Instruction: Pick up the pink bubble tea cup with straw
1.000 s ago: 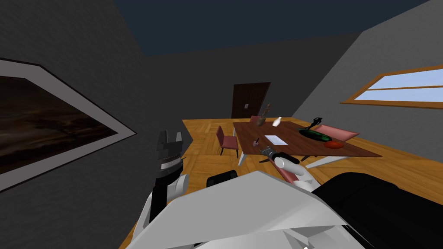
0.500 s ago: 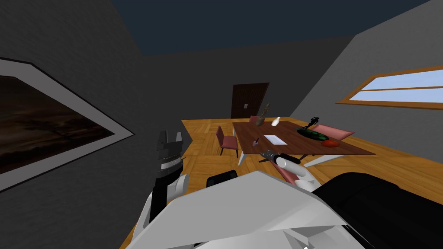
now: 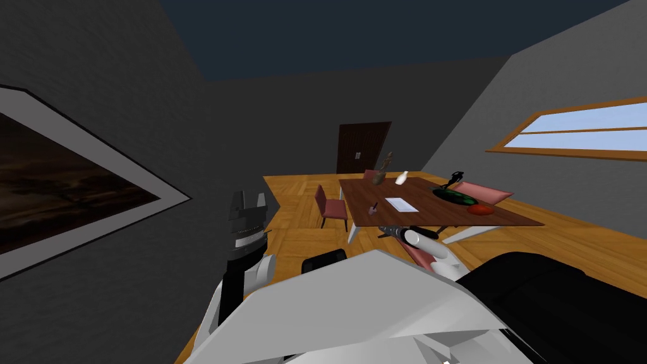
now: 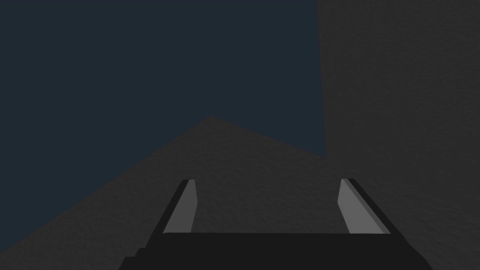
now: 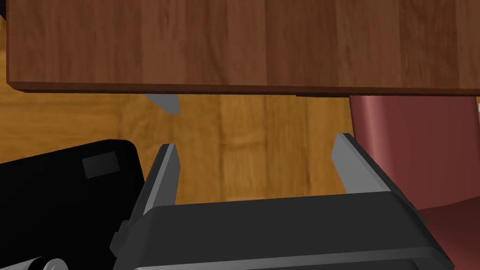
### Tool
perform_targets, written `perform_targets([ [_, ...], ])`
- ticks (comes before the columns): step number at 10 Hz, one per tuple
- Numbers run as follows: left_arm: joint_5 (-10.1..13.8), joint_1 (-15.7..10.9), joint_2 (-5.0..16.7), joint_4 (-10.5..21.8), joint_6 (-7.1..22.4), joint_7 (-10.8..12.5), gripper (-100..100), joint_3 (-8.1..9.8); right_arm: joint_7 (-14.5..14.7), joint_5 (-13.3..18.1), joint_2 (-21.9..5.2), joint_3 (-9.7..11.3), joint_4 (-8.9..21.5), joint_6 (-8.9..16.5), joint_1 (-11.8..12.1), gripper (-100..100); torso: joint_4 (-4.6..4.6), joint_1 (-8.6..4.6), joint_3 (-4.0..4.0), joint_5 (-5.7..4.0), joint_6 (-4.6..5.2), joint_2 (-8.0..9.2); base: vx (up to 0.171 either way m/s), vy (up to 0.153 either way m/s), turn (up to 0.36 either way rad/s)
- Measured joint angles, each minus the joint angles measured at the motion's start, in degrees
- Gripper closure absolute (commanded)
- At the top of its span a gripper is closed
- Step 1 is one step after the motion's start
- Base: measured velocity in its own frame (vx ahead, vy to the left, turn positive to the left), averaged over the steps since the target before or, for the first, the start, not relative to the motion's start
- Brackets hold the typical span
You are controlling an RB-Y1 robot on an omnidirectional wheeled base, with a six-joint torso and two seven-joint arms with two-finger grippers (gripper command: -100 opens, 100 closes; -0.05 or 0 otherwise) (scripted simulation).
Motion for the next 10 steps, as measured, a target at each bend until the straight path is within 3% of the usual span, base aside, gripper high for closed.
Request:
perform_targets([
  [4,0.0,0.0,0.0,0.0,0.0,0.0,0,0.0,-5.7,-2.8,-1.3,-1.1,3.7,5.2,-2.1,-100,-0.05,-0.15,-0.14,-0.03,-0.02,-0.25,0.105,-0.052,0.01],
  [8,0.0,0.0,0.0,0.0,0.0,0.0,0,0.01,-9.5,-4.6,-3.0,-2.3,4.5,7.9,-5.0,-100,-0.17,-0.36,-0.47,-0.08,-0.05,-0.81,0.2,-0.095,0.061],
  [9,0.0,0.0,0.0,0.0,0.0,0.0,0,0.0,-9.7,-4.5,-3.1,-2.3,4.5,7.9,-5.1,0,-0.12,-0.14,-0.26,-0.05,-0.01,-0.41,0.021,-0.01,0.002],
  [10,0.0,0.0,0.0,0.0,0.0,0.0,0,0.0,-9.7,-4.5,-3.1,-2.3,4.5,7.9,-5.1,-100,-0.03,0.02,-0.05,-0.01,0.0,-0.06,0.051,0.008,-0.118],
])
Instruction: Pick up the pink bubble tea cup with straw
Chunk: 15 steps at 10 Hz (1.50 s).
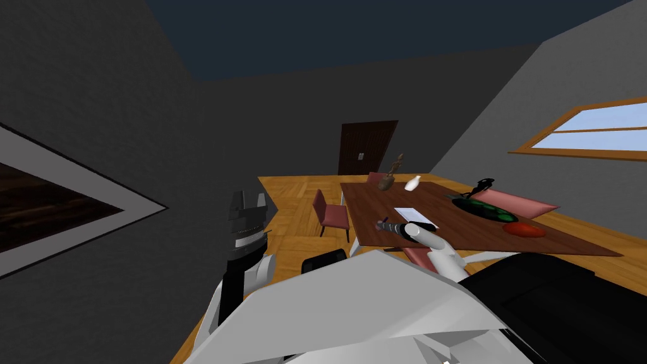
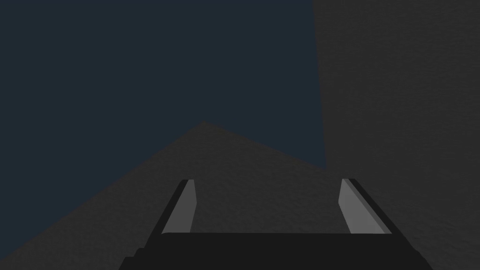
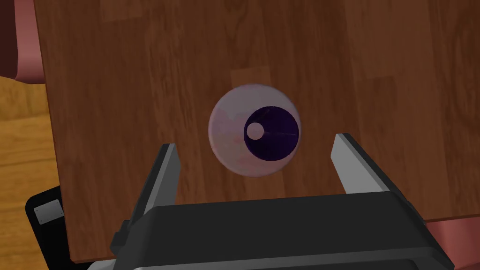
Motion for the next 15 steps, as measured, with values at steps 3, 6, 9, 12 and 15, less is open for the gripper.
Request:
perform_targets([
  [3,0.0,0.0,0.0,0.0,0.0,0.0,0,0.0,4.0,-0.7,1.0,-2.0,1.1,1.3,-0.8,-100,0.0,0.15,0.0,0.04,-0.01,-0.02,0.084,0.016,-0.115],
  [6,0.0,0.0,0.0,0.0,0.0,0.0,0,0.0,8.0,-1.3,1.9,-3.8,2.1,2.5,-1.7,-100,0.01,0.11,0.03,0.03,0.02,0.04,0.067,0.01,-0.125],
  [9,0.0,0.0,0.0,0.0,0.0,0.0,0,0.0,12.4,-2.0,3.0,-6.0,3.3,4.0,-2.7,-100,0.01,0.16,0.02,0.04,0.01,0.02,0.062,0.023,-0.063],
  [12,0.0,0.0,0.0,0.0,0.0,0.0,0,0.0,16.7,-2.8,4.0,-8.0,4.5,5.4,-3.6,-100,0.0,0.16,-0.01,0.04,0.01,-0.03,0.073,0.021,-0.108],
  [15,0.0,0.0,0.0,0.0,0.0,0.0,0,0.0,20.7,-3.3,4.8,-9.6,5.3,6.5,-4.3,-100,0.01,0.15,0.02,0.04,-0.02,0.03,0.063,0.02,-0.104],
])
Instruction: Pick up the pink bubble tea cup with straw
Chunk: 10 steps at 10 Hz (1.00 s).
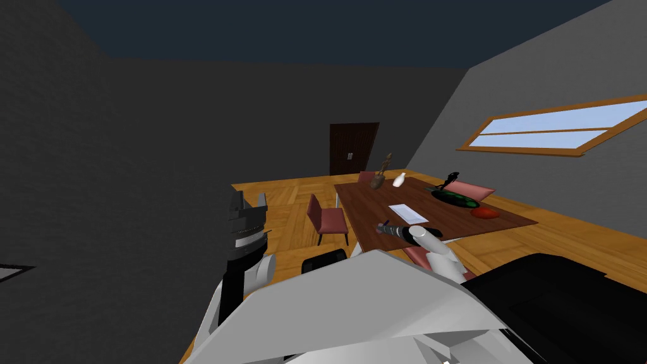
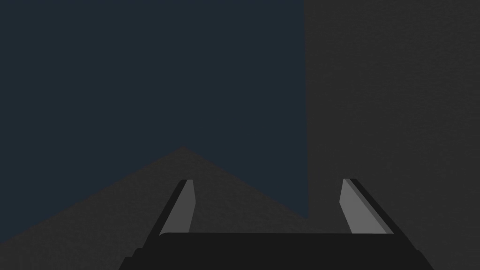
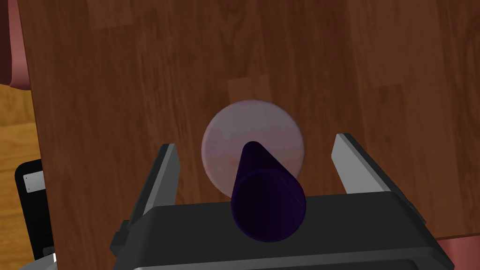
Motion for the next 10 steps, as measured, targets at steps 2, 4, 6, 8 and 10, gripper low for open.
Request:
perform_targets([
  [2,0.0,0.0,0.0,0.0,0.0,0.0,0,0.0,1.8,-0.2,0.4,-0.8,0.5,0.5,-0.4,100,0.02,-0.06,0.05,-0.01,-0.01,0.09,0.014,0.004,-0.018],
  [4,0.0,0.0,0.0,0.0,0.0,0.0,0,0.0,1.8,-0.2,0.4,-0.7,0.5,0.5,-0.5,100,0.04,-0.13,0.11,-0.03,0.01,0.19,0.0,0.0,0.0],
  [6,0.0,0.0,0.0,0.0,0.0,0.0,0,0.0,1.8,-0.2,0.4,-0.7,0.5,0.5,-0.4,100,0.05,-0.14,0.12,-0.03,0.01,0.21,0.0,0.0,0.0],
  [8,0.0,0.0,0.0,0.0,0.0,0.0,0,0.0,1.8,-0.2,0.4,-0.7,0.5,0.5,-0.4,100,0.05,-0.14,0.12,-0.03,0.01,0.21,-0.038,-0.008,0.12],
  [10,0.0,0.0,0.0,0.0,0.0,0.0,0,0.0,-0.9,0.2,-0.4,0.7,-0.1,-0.5,0.2,100,0.11,-0.26,0.28,-0.06,-0.04,0.49,-0.093,-0.037,0.132],
])
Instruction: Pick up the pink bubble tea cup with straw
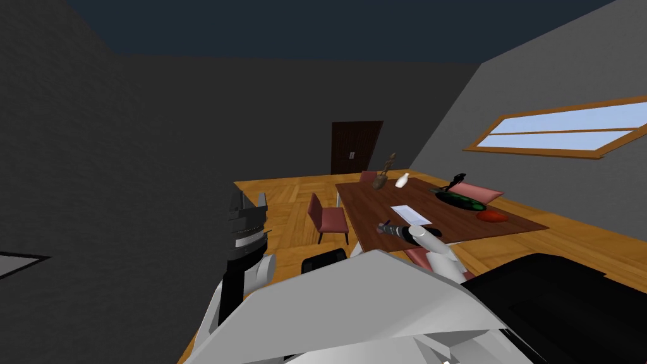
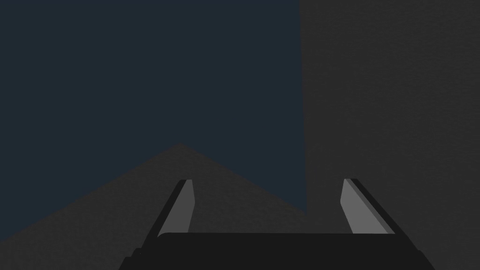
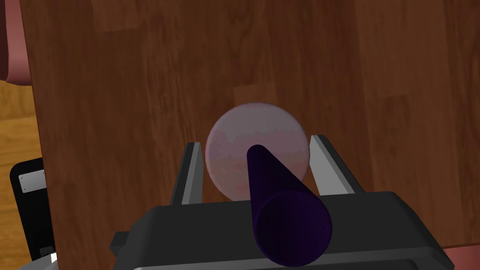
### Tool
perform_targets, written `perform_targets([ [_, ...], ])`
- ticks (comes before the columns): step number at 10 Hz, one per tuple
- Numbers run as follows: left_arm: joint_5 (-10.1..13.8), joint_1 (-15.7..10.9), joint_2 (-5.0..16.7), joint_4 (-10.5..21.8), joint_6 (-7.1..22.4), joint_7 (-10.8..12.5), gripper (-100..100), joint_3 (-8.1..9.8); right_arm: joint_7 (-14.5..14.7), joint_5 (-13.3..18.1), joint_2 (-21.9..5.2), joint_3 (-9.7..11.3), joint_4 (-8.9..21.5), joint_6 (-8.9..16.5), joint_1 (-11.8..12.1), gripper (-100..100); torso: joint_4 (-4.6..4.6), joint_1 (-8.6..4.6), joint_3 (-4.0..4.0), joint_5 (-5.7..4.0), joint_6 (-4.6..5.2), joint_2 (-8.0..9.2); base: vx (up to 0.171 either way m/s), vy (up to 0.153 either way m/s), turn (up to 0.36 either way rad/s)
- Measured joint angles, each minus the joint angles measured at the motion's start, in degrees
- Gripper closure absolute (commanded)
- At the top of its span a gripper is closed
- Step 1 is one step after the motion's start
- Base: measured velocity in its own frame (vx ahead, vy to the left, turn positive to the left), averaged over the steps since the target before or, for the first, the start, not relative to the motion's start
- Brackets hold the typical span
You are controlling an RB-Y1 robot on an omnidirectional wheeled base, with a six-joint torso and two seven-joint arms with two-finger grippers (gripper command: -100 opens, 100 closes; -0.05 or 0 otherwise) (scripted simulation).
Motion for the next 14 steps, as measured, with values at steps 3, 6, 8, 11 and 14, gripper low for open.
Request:
perform_targets([
  [3,0.0,0.0,0.0,0.0,0.0,0.0,0,0.0,-4.2,0.7,-0.9,1.9,-1.2,-1.2,0.9,100,-0.01,0.03,-0.02,0.01,0.04,-0.03,-0.076,-0.018,0.108],
  [6,0.0,0.0,0.0,0.0,0.0,0.0,0,0.0,-8.6,1.4,-2.0,4.0,-2.4,-2.7,1.9,100,0.0,0.05,-0.03,0.03,0.04,-0.07,-0.056,-0.015,0.067],
  [8,0.0,0.0,0.0,0.0,0.0,0.0,0,0.0,-11.3,1.8,-2.6,5.1,-3.0,-3.4,2.4,100,0.01,0.02,-0.02,0.02,0.02,-0.06,-0.08,-0.019,0.141],
  [11,0.0,0.0,0.0,0.0,0.0,0.0,0,0.0,-15.8,2.6,-3.6,7.3,-4.3,-4.8,3.4,100,0.03,0.05,0.01,0.05,0.02,-0.01,-0.067,-0.015,0.078],
  [14,0.0,0.0,0.0,0.0,0.0,0.0,0,0.0,-18.8,3.0,-4.2,8.5,-4.9,-5.7,3.9,0,0.02,0.09,-0.04,0.06,0.07,-0.12,-0.034,-0.006,0.039],
])
